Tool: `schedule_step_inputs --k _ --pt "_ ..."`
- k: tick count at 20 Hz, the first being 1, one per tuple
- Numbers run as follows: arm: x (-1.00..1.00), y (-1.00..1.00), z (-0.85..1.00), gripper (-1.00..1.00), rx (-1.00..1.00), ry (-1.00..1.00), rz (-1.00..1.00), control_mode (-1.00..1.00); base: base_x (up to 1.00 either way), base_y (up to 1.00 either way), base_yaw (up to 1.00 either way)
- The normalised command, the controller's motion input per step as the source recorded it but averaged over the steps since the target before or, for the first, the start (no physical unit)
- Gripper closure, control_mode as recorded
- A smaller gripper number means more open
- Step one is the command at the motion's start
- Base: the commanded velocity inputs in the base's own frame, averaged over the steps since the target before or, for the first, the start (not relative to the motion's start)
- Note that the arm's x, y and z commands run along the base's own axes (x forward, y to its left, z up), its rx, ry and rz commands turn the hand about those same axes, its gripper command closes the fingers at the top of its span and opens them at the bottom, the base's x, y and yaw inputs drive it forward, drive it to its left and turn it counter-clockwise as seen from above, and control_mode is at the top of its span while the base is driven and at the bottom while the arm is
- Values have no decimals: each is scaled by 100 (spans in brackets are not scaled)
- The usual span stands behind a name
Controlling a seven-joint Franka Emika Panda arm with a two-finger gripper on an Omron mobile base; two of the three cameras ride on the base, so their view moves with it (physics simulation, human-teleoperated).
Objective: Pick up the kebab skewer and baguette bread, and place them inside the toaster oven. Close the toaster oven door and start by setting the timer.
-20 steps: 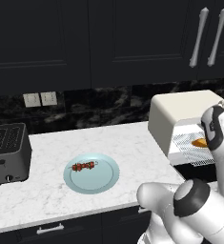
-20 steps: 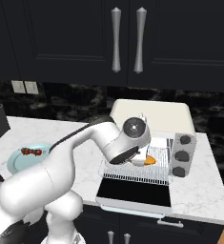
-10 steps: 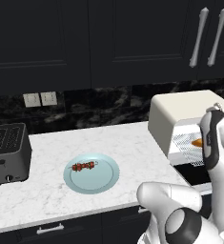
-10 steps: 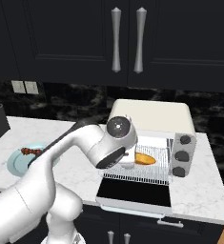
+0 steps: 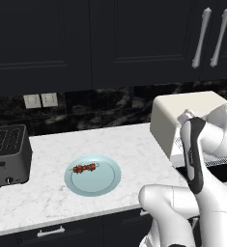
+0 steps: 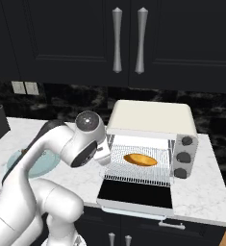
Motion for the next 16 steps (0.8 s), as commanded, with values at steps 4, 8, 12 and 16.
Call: schedule_step_inputs --k 4,8,12,16 --pt "0 100 0 -100 -12 4 20 -100 0 0 0" --pt "1 100 0 -100 -7 8 8 -100 0 0 0" --pt "18 94 0 -100 -4 12 4 -100 0 0 0" --pt "33 72 0 -100 -6 12 12 -100 0 0 0"
